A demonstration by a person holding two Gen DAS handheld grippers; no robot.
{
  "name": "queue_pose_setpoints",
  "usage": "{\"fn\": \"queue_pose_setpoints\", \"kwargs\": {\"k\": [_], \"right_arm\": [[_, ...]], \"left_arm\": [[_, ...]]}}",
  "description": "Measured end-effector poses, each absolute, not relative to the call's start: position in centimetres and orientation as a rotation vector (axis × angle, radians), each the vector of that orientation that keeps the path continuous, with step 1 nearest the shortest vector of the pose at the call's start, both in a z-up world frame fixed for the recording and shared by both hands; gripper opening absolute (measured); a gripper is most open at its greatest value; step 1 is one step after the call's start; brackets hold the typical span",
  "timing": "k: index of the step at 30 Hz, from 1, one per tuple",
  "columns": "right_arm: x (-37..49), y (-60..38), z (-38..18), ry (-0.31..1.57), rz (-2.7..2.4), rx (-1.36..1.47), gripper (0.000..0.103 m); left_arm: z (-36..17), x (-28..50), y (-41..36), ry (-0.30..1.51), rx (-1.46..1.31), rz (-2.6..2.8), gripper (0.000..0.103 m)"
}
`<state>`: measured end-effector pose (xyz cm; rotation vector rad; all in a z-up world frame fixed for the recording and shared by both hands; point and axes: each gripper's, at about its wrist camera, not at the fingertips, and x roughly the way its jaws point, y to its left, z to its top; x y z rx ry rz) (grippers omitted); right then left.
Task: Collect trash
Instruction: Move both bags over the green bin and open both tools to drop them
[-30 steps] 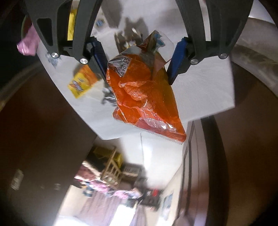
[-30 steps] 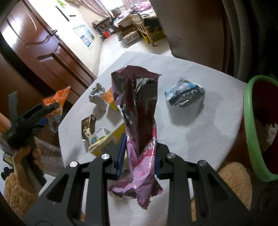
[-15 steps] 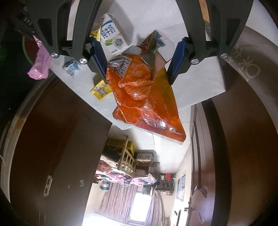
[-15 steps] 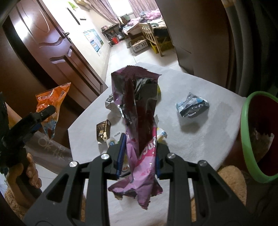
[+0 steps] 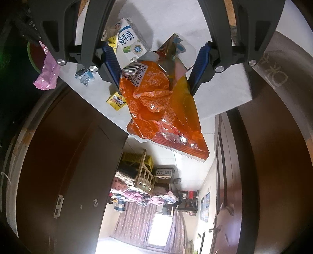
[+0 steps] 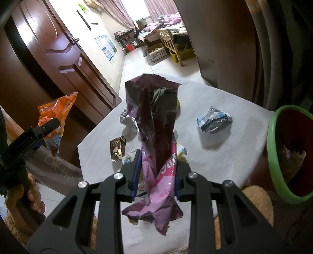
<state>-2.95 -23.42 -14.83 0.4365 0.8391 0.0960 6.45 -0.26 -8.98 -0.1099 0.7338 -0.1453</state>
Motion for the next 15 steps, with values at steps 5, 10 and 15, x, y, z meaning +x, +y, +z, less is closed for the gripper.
{"fn": "queue_pose_setpoints", "kwargs": {"k": [5, 10, 15], "right_arm": [[-3.2, -24.4, -13.9, 0.825, 0.112, 0.459, 0.028], [-3.4, -26.0, -12.2, 0.787, 0.127, 0.493, 0.028], [-3.6, -28.4, -11.3, 0.760, 0.119, 0.557, 0.028]], "left_arm": [[-8.2, 5.7, -1.1, 0.720, -0.091, -0.158, 0.063], [-7.8, 4.9, -1.8, 0.719, -0.078, -0.181, 0.063], [-7.6, 4.4, -3.7, 0.724, -0.057, -0.222, 0.063]]}}
